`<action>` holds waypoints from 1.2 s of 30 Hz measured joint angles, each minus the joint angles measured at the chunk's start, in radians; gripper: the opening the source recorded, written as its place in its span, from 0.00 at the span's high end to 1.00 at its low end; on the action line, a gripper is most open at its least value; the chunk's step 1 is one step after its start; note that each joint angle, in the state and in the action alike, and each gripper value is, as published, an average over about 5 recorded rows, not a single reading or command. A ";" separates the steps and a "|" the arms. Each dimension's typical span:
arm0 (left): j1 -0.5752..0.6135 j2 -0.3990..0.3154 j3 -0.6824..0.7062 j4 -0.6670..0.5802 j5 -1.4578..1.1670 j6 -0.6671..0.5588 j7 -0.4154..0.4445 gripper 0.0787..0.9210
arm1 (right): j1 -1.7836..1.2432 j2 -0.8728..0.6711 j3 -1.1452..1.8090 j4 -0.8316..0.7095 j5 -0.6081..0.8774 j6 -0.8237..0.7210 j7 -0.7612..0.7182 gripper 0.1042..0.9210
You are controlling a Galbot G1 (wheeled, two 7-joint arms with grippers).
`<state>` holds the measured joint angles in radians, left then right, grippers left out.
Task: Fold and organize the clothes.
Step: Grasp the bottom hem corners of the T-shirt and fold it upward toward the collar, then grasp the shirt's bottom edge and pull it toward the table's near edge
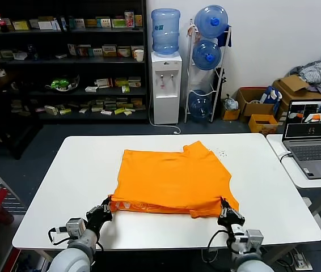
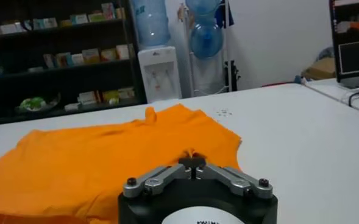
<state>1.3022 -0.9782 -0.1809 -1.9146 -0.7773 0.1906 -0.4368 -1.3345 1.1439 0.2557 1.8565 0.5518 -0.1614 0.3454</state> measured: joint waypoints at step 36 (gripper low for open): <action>-0.091 0.026 0.031 0.108 -0.004 0.027 0.034 0.24 | 0.082 -0.088 -0.010 -0.087 -0.008 -0.022 -0.049 0.13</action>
<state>1.2107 -0.9521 -0.1501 -1.8067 -0.7815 0.2176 -0.4028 -1.2527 1.0558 0.2454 1.7690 0.5440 -0.1833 0.2960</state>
